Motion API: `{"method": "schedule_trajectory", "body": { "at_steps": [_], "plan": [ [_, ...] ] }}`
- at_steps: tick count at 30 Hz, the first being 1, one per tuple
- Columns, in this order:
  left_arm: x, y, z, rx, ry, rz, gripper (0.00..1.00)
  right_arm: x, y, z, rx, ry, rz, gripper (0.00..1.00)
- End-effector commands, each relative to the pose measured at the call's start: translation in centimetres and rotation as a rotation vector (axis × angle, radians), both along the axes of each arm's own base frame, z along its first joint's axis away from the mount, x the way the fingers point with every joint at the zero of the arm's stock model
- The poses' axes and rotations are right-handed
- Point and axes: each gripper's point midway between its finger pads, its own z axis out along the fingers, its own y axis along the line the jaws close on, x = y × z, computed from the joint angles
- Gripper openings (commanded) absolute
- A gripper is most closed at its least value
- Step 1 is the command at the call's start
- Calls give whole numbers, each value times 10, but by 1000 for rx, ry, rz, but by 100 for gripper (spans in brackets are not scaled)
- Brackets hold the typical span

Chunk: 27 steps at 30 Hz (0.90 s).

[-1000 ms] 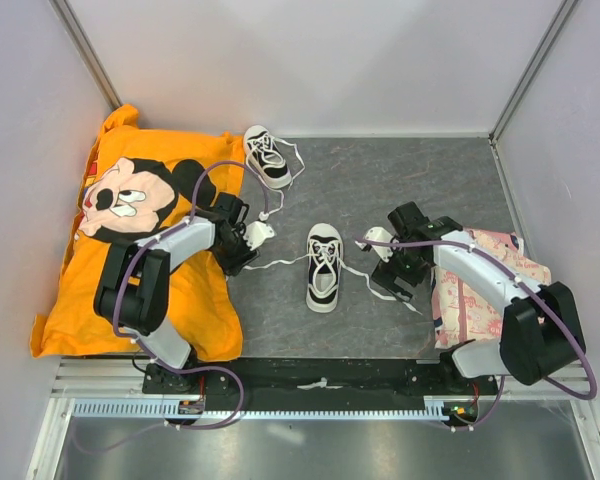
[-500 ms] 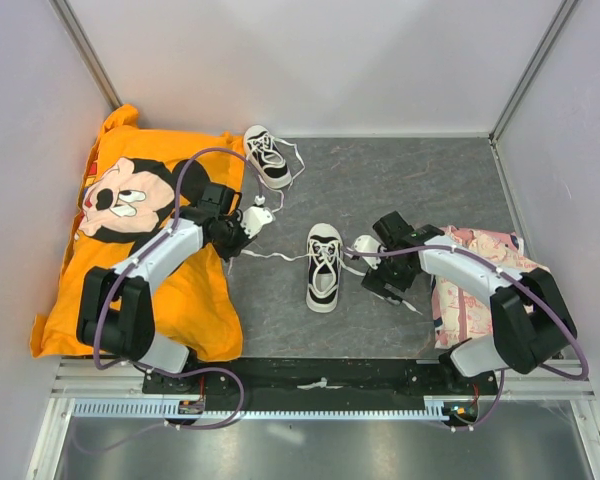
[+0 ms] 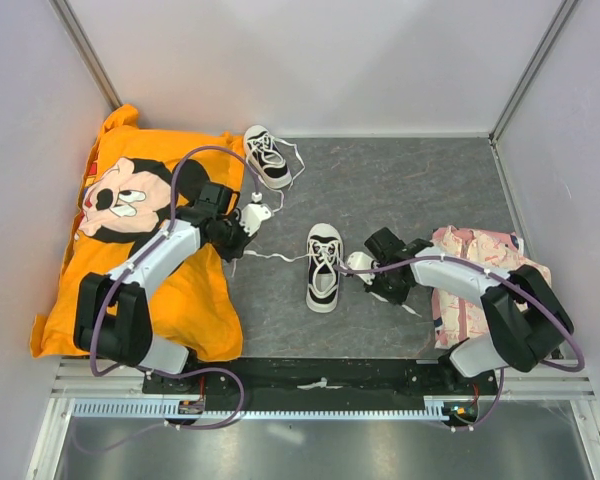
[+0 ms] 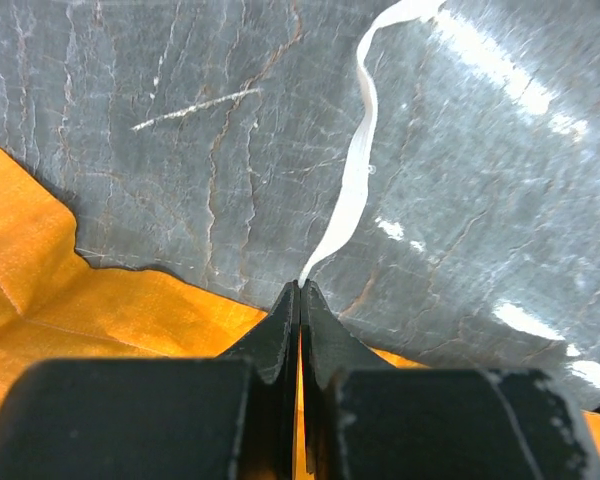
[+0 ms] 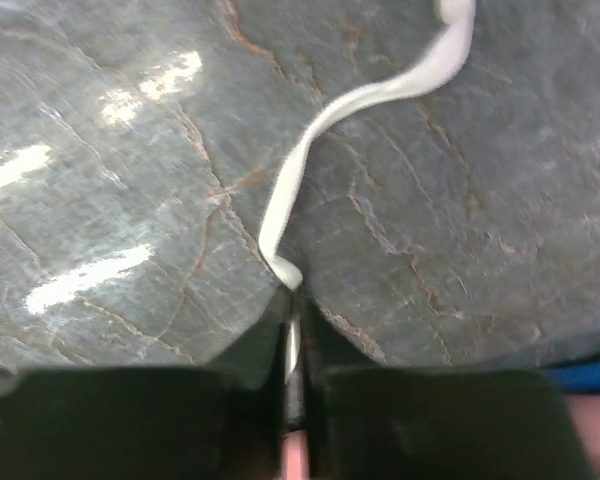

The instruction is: Tie the shoes

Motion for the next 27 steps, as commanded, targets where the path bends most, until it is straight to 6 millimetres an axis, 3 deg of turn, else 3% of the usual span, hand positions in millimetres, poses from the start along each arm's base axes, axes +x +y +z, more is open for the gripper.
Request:
{"method": "schedule_trajectory", "body": {
  "at_steps": [1,4,10,11,13,14,16,17,18,19,21,22,25,27],
  "plan": [
    [10,-15,44,-111,-76,29,2,-2,-8,-9,-28,-12,-30,0],
    [8,-18,68,-144,-115,26,2,18,-4,23,15,-118,-61,0],
    [-5,-21,126,-221,-264,-12,2,76,14,115,187,-316,-123,0],
    [-8,-22,132,-234,-277,-22,2,90,20,141,229,-366,-129,0],
    [-18,-22,148,-259,-327,-48,1,101,36,166,314,-390,-130,0],
    [-25,-23,152,-263,-336,-74,2,112,47,195,379,-434,-118,0],
    [-43,-27,160,-304,-365,-134,2,115,72,211,481,-395,-91,0],
    [-51,-31,163,-325,-380,-186,2,121,82,232,530,-416,-80,0],
    [-57,-33,165,-336,-392,-213,2,123,96,230,551,-382,-64,0],
    [-69,-32,169,-351,-424,-242,2,126,107,247,591,-393,-47,0],
    [-87,-37,170,-381,-440,-330,2,119,139,248,648,-320,-7,0],
    [-98,-38,175,-393,-468,-366,2,118,151,261,682,-325,13,0],
    [-124,-41,170,-415,-467,-481,2,103,193,261,734,-259,63,0],
    [-140,-41,163,-415,-459,-542,2,90,217,248,721,-218,115,0]
  ]
}}
